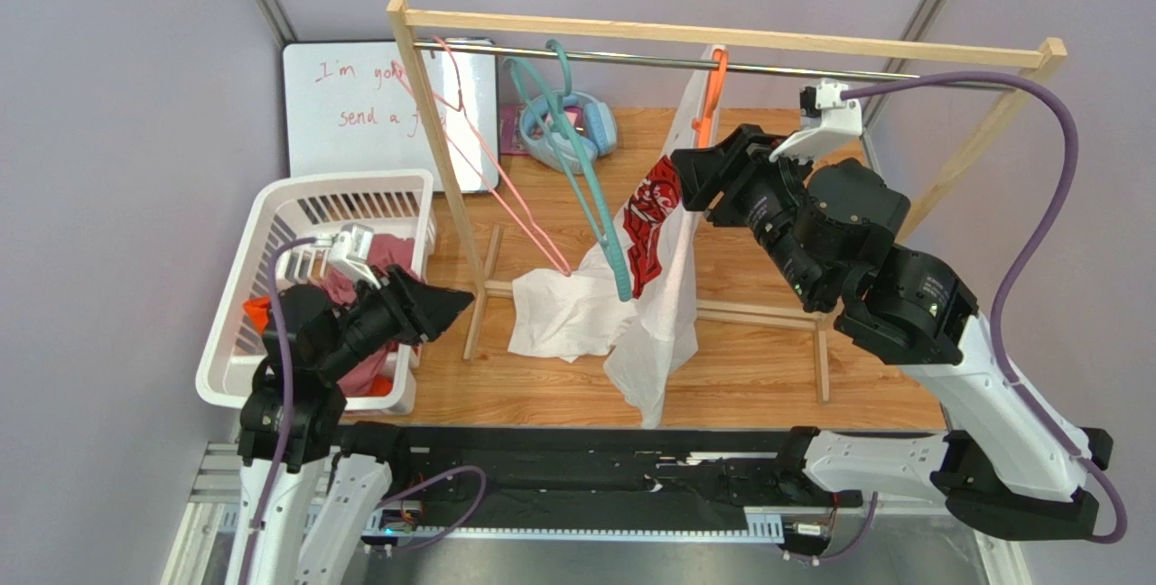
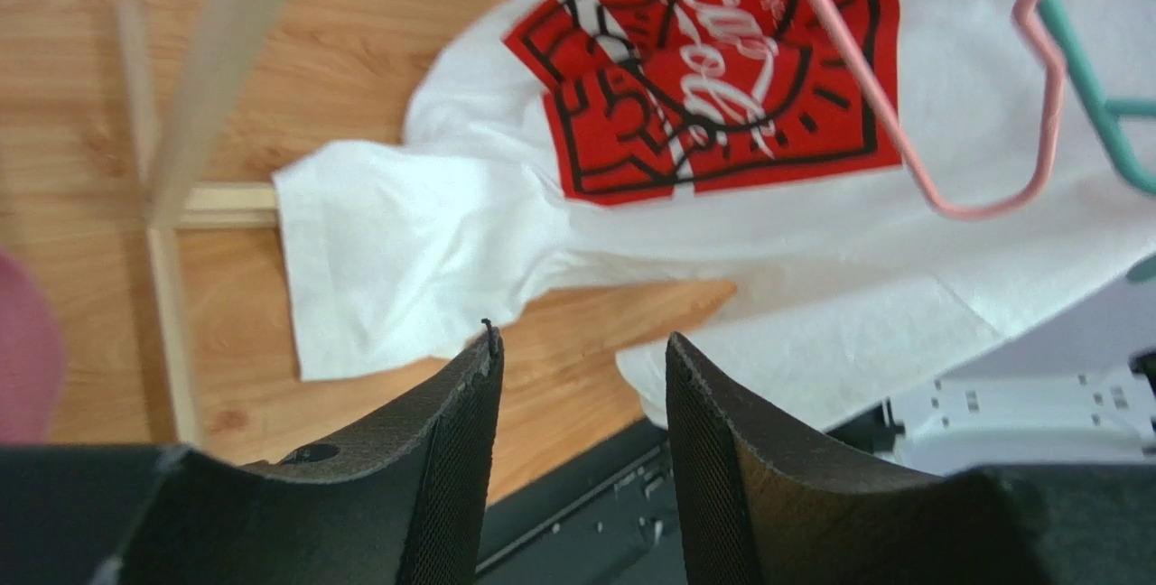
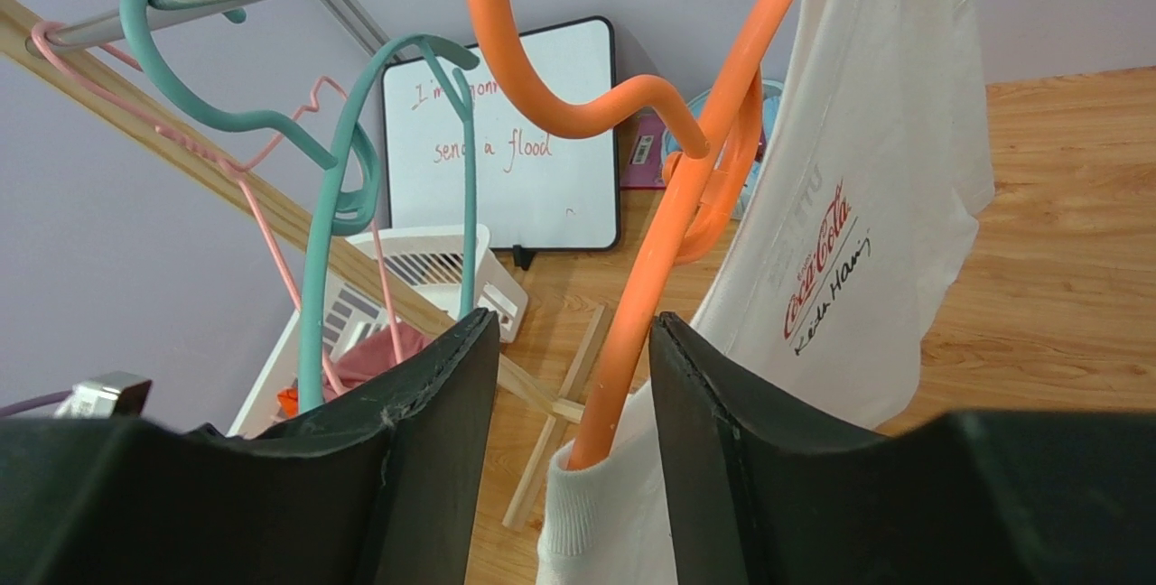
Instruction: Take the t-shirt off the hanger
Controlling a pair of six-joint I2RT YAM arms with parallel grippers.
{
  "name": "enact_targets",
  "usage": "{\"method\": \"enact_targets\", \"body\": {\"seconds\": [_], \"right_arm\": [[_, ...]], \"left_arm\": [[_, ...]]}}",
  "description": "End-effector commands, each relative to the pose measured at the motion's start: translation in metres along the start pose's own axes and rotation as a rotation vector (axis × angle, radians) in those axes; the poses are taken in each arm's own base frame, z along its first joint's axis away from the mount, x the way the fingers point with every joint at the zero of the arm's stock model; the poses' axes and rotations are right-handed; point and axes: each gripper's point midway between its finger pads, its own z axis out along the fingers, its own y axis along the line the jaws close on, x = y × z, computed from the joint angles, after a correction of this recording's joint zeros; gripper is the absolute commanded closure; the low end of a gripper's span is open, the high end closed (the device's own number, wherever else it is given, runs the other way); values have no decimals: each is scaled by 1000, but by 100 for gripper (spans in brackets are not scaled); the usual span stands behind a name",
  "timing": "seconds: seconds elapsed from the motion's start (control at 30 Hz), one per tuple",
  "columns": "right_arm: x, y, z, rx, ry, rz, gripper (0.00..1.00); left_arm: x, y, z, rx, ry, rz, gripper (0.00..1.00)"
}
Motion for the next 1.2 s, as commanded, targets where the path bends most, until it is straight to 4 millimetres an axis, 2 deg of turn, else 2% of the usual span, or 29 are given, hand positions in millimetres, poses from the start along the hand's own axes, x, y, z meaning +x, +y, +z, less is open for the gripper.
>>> {"method": "enact_targets", "body": {"seconds": [0.0, 0.07, 0.17, 0.37, 0.5, 0.53, 0.67, 0.83, 0.97, 1.03, 1.1, 1.13, 1.17], "right_arm": [[-11, 7, 3, -26, -57, 103, 52], [-9, 5, 5, -26, -60, 124, 53], [-9, 6, 5, -41, -76, 188, 57], [-14, 6, 5, -70, -120, 294, 74], [-13, 7, 4, -102, -133, 351, 79], [-18, 10, 3, -124, -151, 377, 80], [-24, 19, -1, -183, -172, 403, 87], [-37, 26, -8, -258, -225, 388, 99], [-34, 21, -8, -258, -243, 339, 100], [-42, 22, -11, -287, -292, 306, 100], [-29, 21, -7, -310, -288, 248, 100], [-40, 27, -11, -354, -342, 260, 100], [-32, 30, -12, -393, -338, 237, 100]], "left_arm": [[31, -14, 16, 129, 111, -1, 48], [49, -12, 20, 148, 149, 3, 49], [65, -18, 19, 197, 150, 10, 49], [84, -25, 14, 269, 170, 1, 49], [91, -37, 10, 333, 193, 19, 50], [92, -41, 9, 355, 196, 21, 50], [93, -66, 1, 474, 183, 50, 50], [99, -74, 5, 495, 196, 63, 49], [105, -77, 10, 500, 216, 66, 49], [109, -81, 11, 510, 227, 72, 49], [109, -83, 12, 513, 229, 77, 49], [112, -84, 13, 515, 243, 81, 49], [113, -86, 13, 522, 248, 87, 49]]}}
